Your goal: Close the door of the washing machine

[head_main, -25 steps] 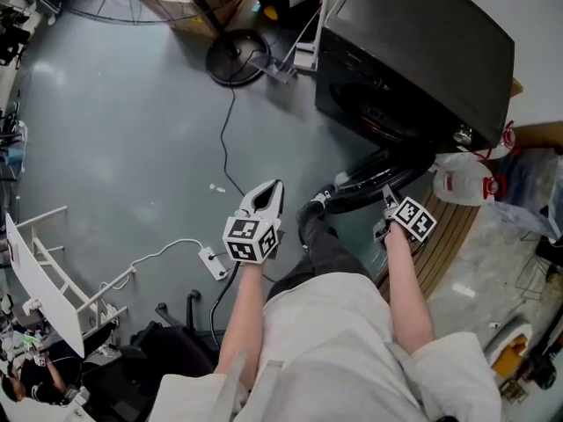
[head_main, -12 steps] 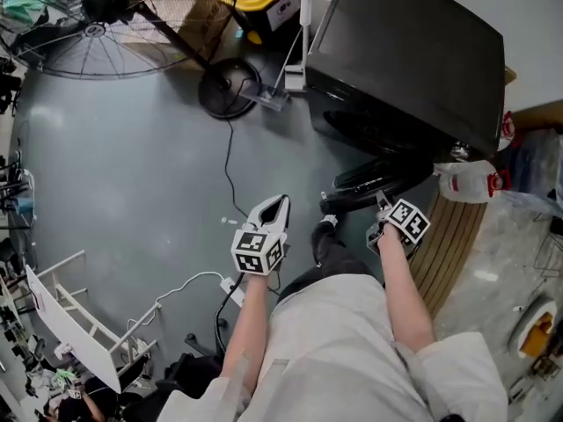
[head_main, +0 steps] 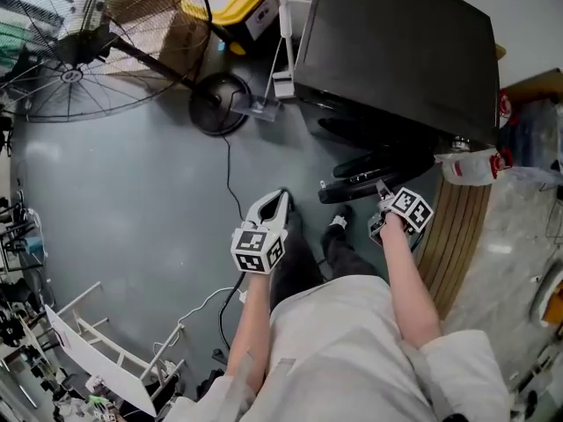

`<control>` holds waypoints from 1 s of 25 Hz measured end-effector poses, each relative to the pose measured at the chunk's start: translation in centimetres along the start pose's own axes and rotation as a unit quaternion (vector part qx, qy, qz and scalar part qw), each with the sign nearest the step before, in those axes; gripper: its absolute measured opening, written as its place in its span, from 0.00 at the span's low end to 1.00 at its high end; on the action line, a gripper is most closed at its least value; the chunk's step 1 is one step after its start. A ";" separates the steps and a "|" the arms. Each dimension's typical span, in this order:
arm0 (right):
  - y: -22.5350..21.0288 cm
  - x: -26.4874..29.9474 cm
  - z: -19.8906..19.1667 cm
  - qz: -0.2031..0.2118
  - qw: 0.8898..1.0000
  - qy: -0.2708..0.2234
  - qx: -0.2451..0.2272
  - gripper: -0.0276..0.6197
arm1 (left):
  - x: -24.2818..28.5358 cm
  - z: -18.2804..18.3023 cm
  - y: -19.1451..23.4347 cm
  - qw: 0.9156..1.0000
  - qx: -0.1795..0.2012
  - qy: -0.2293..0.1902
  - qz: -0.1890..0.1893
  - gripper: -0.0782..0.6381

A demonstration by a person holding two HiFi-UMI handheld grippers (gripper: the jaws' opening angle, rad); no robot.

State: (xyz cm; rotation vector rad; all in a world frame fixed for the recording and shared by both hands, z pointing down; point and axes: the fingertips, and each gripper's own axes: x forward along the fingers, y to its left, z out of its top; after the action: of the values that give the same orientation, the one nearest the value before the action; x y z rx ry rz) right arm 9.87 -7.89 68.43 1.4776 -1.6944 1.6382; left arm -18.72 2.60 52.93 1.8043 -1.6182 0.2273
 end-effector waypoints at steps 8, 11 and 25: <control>1.2 1.0 0.6 -0.024 0.998 -0.038 0.042 0.37 | 4.6 3.0 2.6 0.995 0.054 0.041 -0.076 0.12; 1.6 1.4 0.8 -0.027 0.997 -0.049 0.057 0.37 | 6.4 3.8 3.1 0.991 0.068 0.051 -0.102 0.12; 3.8 3.5 3.3 -0.025 0.990 -0.101 0.100 0.38 | 11.3 3.8 4.4 0.978 0.094 0.096 -0.158 0.12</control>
State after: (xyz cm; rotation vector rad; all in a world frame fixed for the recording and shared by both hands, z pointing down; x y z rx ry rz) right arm 6.64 -13.10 68.54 1.8215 -1.6183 1.7233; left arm -21.68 -8.67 57.99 2.0817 -1.1902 0.4071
